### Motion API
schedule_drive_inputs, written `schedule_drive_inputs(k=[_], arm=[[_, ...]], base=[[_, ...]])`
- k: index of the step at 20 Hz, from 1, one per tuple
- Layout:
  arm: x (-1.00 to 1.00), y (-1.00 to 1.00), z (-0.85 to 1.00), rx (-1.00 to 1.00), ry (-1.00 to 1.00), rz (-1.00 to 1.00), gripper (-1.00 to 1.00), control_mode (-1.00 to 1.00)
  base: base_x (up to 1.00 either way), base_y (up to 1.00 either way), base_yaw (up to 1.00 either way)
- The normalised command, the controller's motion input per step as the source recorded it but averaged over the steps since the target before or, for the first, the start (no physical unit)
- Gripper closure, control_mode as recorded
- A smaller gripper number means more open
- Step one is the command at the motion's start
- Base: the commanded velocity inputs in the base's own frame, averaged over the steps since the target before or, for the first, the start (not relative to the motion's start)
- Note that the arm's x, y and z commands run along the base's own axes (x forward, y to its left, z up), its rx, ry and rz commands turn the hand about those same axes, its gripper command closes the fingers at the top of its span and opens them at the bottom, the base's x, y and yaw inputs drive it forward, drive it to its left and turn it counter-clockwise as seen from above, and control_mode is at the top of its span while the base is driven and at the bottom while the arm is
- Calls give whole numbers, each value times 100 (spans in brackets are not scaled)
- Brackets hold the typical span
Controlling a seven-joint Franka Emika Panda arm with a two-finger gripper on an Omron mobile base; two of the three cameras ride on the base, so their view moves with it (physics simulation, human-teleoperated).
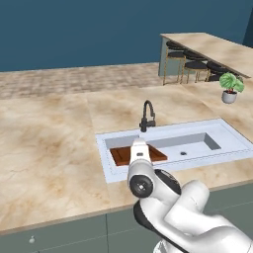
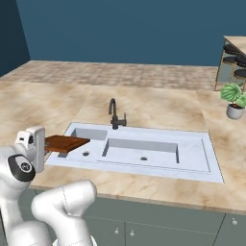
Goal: Move the cutting board and knife to the sink. Then move spray from the cabinet to the counter.
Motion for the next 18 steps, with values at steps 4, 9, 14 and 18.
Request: schedule_drive_inputs(k=[4,9,14,18], arm=[[38,-7,-31,-4,0,0,100,-100],[41,-2,-32,-2,0,1,100,-100],[43,-4,-26,0,1,1,100,-100],[41,-9,-28,0,0,1,100,-100]], base=[[0,0,0],[0,0,0],[0,0,0],[0,0,0]])
